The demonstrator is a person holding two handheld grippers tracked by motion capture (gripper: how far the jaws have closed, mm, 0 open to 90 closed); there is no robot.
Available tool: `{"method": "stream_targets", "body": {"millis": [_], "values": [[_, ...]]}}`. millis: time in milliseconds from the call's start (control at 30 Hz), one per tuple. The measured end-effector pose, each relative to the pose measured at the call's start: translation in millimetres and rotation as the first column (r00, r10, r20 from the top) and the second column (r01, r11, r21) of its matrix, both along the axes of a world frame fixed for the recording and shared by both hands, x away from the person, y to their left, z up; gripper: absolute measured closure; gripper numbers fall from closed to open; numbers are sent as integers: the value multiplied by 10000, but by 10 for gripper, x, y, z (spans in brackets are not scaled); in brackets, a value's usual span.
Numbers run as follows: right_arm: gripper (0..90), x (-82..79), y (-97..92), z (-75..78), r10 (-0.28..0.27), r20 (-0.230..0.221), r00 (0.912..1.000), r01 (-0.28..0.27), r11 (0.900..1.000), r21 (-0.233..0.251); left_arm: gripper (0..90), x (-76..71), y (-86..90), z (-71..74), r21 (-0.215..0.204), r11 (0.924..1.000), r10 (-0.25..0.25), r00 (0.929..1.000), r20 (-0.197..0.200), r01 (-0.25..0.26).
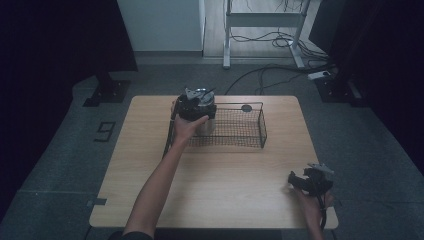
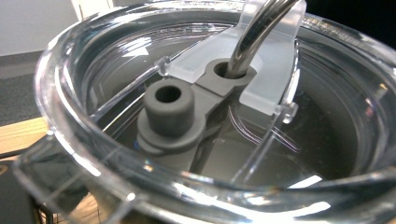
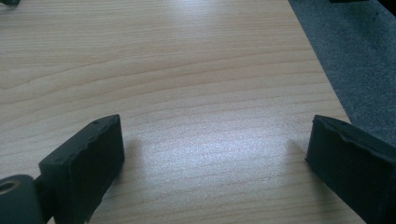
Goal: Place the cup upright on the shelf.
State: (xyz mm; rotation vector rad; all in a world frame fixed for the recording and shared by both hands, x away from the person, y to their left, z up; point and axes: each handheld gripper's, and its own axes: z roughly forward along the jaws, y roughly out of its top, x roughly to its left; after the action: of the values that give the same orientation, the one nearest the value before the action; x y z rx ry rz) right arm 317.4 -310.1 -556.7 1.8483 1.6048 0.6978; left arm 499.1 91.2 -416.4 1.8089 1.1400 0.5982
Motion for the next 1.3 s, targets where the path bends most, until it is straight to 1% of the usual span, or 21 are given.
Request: {"method": "stream_targets", "body": {"millis": [233, 467, 500, 700, 767, 900, 1000, 1233, 1300], "values": [[42, 0, 0, 0, 3, 0, 10000, -3, 10000, 1, 37, 38, -31, -140, 76, 10000, 18, 9995, -310, -16], [42, 0, 0, 0, 3, 2, 10000, -3, 10000, 3, 37, 63, -46, -233, 135, 9999, 42, 9989, -468, -36], [42, 0, 0, 0, 5, 3, 10000, -5, 10000, 2, 37, 68, -49, -268, 123, 9999, 69, 9986, -525, -62], [42, 0, 0, 0, 4, 4, 10000, -4, 10000, 2, 37, 82, -65, -374, 181, 9998, 70, 9967, -813, -56], [42, 0, 0, 0, 6, 4, 10000, -6, 10000, -1, 37, 85, -73, -397, 285, 9996, 14, 9960, -898, 12], [43, 0, 0, 0, 7, 5, 10000, -7, 10000, 1, 37, 84, -87, -423, 332, 9994, -8, 9963, -859, 37], [43, 0, 0, 0, 7, 5, 10000, -7, 10000, 0, 37, 79, -86, -429, 293, 9996, 4, 9965, -838, 20], [45, -1, 1, 0, 14, 10, 10000, -14, 10000, -4, 35, 29, -62, -462, 250, 9996, -139, 9976, -686, 156], [45, -1, 1, 0, 16, 12, 10000, -16, 10000, -8, 35, 24, -47, -458, 262, 9995, -172, 9971, -743, 191]]}}
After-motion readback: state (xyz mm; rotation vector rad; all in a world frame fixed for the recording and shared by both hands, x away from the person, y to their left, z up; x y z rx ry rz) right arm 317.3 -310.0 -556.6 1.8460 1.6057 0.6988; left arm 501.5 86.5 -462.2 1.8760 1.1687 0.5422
